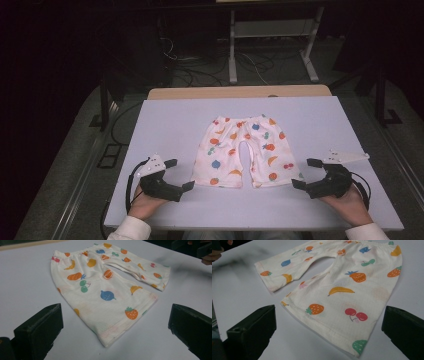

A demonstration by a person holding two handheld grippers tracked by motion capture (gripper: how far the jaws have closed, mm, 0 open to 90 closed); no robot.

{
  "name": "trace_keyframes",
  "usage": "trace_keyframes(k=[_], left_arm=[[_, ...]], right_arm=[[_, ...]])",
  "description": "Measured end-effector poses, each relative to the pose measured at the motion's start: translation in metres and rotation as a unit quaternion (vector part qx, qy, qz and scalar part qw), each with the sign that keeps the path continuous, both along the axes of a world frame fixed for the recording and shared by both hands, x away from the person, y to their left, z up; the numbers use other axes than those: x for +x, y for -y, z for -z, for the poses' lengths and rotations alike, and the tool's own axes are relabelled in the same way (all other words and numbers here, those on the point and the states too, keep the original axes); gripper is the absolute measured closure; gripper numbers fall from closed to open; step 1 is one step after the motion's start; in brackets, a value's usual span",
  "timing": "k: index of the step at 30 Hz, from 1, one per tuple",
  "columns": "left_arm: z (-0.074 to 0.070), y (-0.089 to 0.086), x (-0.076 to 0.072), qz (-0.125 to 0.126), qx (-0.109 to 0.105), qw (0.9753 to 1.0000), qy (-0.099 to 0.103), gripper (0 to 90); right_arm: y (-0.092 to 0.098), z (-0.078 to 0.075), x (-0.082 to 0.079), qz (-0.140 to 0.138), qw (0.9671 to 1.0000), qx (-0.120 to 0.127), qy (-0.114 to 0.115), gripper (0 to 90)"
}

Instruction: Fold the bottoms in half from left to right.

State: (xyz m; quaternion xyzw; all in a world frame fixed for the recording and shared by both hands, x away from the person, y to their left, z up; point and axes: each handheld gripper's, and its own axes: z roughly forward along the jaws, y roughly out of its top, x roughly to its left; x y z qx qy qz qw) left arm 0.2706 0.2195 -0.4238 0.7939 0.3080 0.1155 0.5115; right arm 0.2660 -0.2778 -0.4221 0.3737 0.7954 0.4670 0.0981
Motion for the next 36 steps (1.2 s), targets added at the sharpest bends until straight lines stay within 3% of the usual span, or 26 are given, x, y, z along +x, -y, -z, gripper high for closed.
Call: trace_keyframes(k=[18, 36], left_arm=[[0.0, 0.002, 0.0, 0.002, -0.003, 1.0, 0.001, 0.0], [0.001, 0.002, 0.0, 0.0, 0.001, 1.0, -0.003, 0.0]], right_arm=[[-0.002, -0.004, -0.002, 0.004, 0.9999, -0.002, 0.012, 0.0], [-0.014, -0.019, 0.0, -0.002, 0.9996, -0.02, 0.018, 0.0]])
